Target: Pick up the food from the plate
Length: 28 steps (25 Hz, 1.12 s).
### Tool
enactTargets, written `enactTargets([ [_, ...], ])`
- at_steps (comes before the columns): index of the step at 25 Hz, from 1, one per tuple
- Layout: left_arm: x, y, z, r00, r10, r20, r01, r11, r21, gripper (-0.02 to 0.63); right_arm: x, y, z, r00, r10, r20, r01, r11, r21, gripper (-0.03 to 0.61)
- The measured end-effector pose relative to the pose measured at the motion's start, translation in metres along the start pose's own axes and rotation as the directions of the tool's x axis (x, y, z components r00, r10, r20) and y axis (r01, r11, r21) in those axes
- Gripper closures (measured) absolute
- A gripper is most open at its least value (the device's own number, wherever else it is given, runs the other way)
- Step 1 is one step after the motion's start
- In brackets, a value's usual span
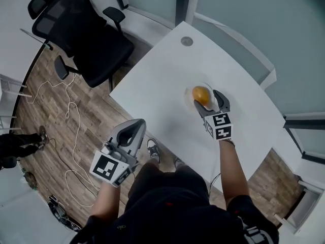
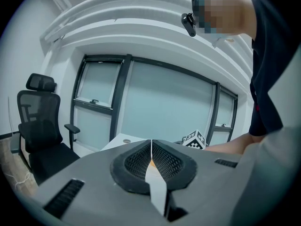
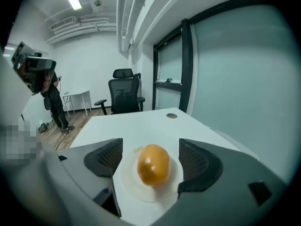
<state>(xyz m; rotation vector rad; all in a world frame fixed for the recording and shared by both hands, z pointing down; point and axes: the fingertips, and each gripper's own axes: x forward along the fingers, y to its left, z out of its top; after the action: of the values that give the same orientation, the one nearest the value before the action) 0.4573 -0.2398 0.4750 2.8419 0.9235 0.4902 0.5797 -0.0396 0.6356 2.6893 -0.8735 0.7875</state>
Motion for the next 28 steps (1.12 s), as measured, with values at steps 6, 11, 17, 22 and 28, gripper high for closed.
enactTargets([
  [6, -0.009, 0.013, -0.017, 0.999, 0.021, -0.036, -0.022, 0.999, -0.033, 0.586, 0.042, -0.008, -0.035, 0.991, -0.011, -0.132, 0.008, 1.0, -0.024, 0.199],
  [11, -0.014, 0.021, -0.027, 0.998, 0.035, -0.056, -0.037, 0.998, -0.041, 0.586, 0.066, -0.002, -0.06, 0.975, -0.004, -0.224, -0.008, 0.999, -0.053, 0.199],
  [17, -0.02, 0.025, -0.026, 0.998, 0.039, -0.041, -0.042, 0.997, -0.064, 0.586, 0.06, -0.001, -0.051, 0.982, -0.051, -0.183, 0.039, 0.997, -0.069, 0.207],
  [22, -0.02, 0.02, -0.009, 1.0, 0.013, -0.006, -0.013, 0.998, -0.063, 0.586, 0.023, 0.006, -0.009, 0.996, -0.057, -0.067, 0.054, 0.997, -0.047, 0.207],
  [28, -0.024, 0.005, 0.018, 0.998, -0.033, 0.049, 0.033, 0.999, -0.006, 0.586, -0.056, 0.028, 0.061, 0.99, -0.056, 0.129, 0.061, 0.997, -0.038, 0.207],
])
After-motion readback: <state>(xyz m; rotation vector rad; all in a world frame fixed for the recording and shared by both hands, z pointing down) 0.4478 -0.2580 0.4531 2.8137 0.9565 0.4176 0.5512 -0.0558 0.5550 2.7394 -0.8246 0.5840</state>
